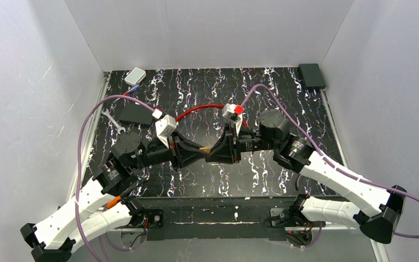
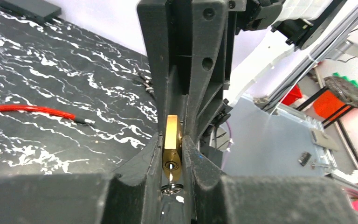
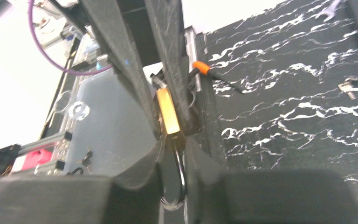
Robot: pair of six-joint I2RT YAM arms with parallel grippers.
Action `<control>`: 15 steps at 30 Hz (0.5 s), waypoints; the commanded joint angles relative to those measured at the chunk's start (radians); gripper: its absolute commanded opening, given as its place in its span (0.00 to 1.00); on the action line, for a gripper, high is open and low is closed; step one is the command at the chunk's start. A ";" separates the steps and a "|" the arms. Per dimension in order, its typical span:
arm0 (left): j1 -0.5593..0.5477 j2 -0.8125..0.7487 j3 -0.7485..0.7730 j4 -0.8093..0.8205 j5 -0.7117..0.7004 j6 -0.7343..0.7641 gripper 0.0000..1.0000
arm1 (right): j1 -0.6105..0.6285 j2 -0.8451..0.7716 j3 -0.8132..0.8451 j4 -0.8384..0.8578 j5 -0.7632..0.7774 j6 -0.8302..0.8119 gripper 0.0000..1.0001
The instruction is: Unlock with the key
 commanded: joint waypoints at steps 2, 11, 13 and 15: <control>0.001 -0.002 0.022 0.041 0.009 -0.010 0.00 | 0.000 -0.025 -0.004 0.092 0.000 0.013 0.12; 0.000 -0.009 0.015 0.025 -0.039 -0.008 0.55 | 0.000 -0.073 -0.056 0.114 0.090 0.023 0.04; 0.000 -0.014 0.016 0.010 -0.056 -0.005 0.76 | 0.000 -0.090 -0.075 0.115 0.125 0.027 0.03; 0.001 -0.024 0.016 -0.010 -0.090 -0.001 0.88 | 0.000 -0.111 -0.102 0.111 0.179 0.037 0.02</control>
